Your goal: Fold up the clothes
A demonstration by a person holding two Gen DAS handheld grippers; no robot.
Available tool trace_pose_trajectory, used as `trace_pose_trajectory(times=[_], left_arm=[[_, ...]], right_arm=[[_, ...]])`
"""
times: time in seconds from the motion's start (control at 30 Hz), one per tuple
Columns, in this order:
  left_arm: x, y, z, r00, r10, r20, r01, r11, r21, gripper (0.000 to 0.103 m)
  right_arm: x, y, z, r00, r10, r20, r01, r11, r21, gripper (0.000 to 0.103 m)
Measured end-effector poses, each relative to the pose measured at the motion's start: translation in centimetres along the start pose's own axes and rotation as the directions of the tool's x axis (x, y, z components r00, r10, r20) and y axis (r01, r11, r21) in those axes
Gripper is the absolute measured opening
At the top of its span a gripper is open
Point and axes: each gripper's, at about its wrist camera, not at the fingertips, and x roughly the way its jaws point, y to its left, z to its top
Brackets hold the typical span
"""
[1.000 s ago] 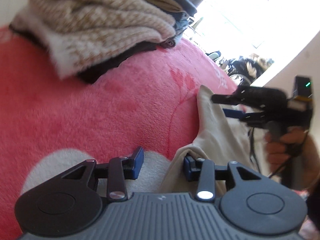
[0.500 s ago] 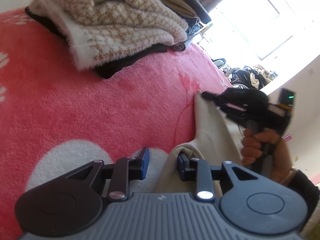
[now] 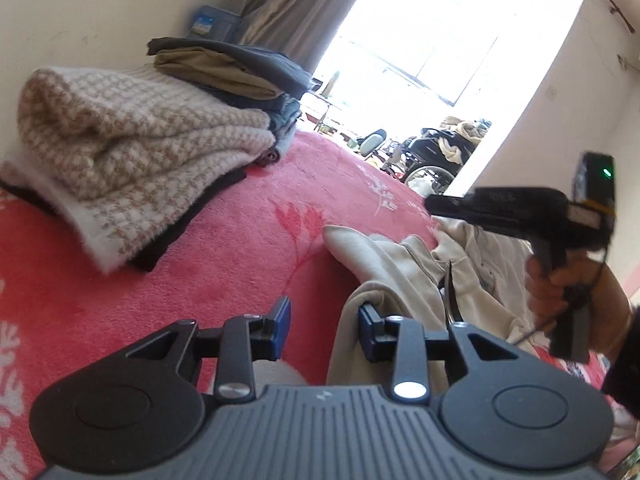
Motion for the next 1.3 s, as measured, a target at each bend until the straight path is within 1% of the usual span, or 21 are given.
trace_pose_trajectory(times=[0.17,0.2,0.23,0.27,0.37,0.5,0.57,0.63,0.67,0.7,0.73,0.8,0.83,0.9,0.97,1.03,1.07,1.1,1.17,1.27,1.3], left_arm=[[0.1,1.4,0.2,0.999,-0.002,-0.035,-0.001,0.996,-0.094,0.036],[0.4,2.4,0.2,0.998,-0.023,-0.061,0.013,0.987,-0.162,0.036],[0.9,3.7,0.0,0.994,-0.05,-0.098,0.023,0.966,-0.259,0.036],[1.8,5.4,-0.2,0.987,-0.083,-0.139,0.027,0.931,-0.364,0.036],[3.2,9.2,-1.3,0.97,-0.137,-0.202,-0.008,0.81,-0.587,0.036],[3.4,9.8,-1.6,0.968,-0.173,-0.179,0.019,0.769,-0.639,0.035],[3.6,10.5,-2.1,0.963,-0.218,-0.161,0.048,0.722,-0.69,0.035],[3.8,11.4,-2.8,0.958,-0.238,-0.157,0.041,0.66,-0.75,0.035],[3.5,11.8,-3.1,0.962,-0.23,-0.147,0.031,0.628,-0.777,0.035],[2.8,12.3,-3.3,0.975,-0.194,-0.109,0.03,0.599,-0.8,0.037],[1.8,12.8,-3.0,0.987,-0.142,-0.073,0.024,0.585,-0.811,0.039],[0.1,13.6,-2.0,0.999,-0.039,-0.038,-0.007,0.608,-0.794,0.042],[-0.6,13.6,-1.5,1.0,0.015,-0.026,-0.03,0.636,-0.771,0.043],[-1.5,12.2,-0.2,0.994,0.108,-0.012,-0.089,0.738,-0.669,0.044],[-1.3,9.0,0.9,0.991,0.136,0.009,-0.114,0.86,-0.497,0.044],[-0.6,5.0,1.2,0.996,0.081,0.025,-0.07,0.949,-0.307,0.044],[0.0,3.0,1.2,0.999,0.045,0.023,-0.04,0.977,-0.21,0.044],[0.6,1.2,0.9,1.0,0.011,0.006,-0.01,0.993,-0.119,0.045],[2.1,-1.7,-0.1,0.999,-0.024,-0.041,0.026,0.999,0.036,0.045],[5.1,-2.5,-2.6,0.988,0.051,-0.149,-0.032,0.991,0.128,0.042],[5.9,-2.0,-3.4,0.979,0.089,-0.182,-0.063,0.988,0.144,0.028]], right_arm=[[-1.1,-0.1,-0.6,1.0,-0.014,0.009,0.014,1.0,-0.005,0.008],[-1.2,-0.2,-0.8,1.0,-0.011,0.004,0.011,1.0,-0.005,0.008],[-1.3,-0.3,-1.1,1.0,-0.008,-0.002,0.008,1.0,-0.005,0.008],[-1.4,-0.4,-1.3,1.0,-0.005,-0.007,0.004,1.0,-0.005,0.008],[-1.9,-0.6,-2.2,0.999,0.001,-0.044,-0.002,1.0,-0.022,0.008],[-2.2,-1.0,-3.5,0.995,-0.029,-0.091,0.026,0.999,-0.033,0.008],[-2.4,-1.5,-4.1,0.992,-0.046,-0.115,0.045,0.999,-0.011,0.008],[-2.6,-2.2,-4.6,0.989,-0.059,-0.134,0.062,0.998,0.018,0.008],[-2.8,-2.4,-4.8,0.988,-0.068,-0.14,0.073,0.997,0.031,0.008],[-2.9,-2.6,-5.0,0.987,-0.073,-0.142,0.08,0.996,0.045,0.008],[-3.1,-2.8,-5.2,0.986,-0.076,-0.146,0.085,0.995,0.058,0.008],[-3.5,-3.0,-5.4,0.985,-0.08,-0.152,0.092,0.993,0.072,0.008],[-3.7,-3.1,-5.6,0.984,-0.082,-0.156,0.095,0.992,0.079,0.008],[-4.1,-3.3,-5.8,0.983,-0.086,-0.162,0.102,0.99,0.092,0.008],[-3.9,-3.1,-6.0,0.983,-0.072,-0.17,0.089,0.991,0.097,0.008],[-3.0,-2.2,-6.3,0.981,-0.048,-0.186,0.064,0.995,0.078,0.008],[-2.6,-1.4,-6.4,0.982,-0.03,-0.189,0.042,0.997,0.06,0.008],[-2.2,-0.7,-6.4,0.982,-0.011,-0.191,0.019,0.999,0.042,0.008],[-1.2,1.0,-6.4,0.98,0.031,-0.196,-0.031,1.0,0.003,0.008],[0.9,2.7,-6.4,0.969,0.09,-0.232,-0.105,0.993,-0.056,0.008],[1.9,3.1,-6.5,0.961,0.108,-0.254,-0.13,0.989,-0.072,0.007]])
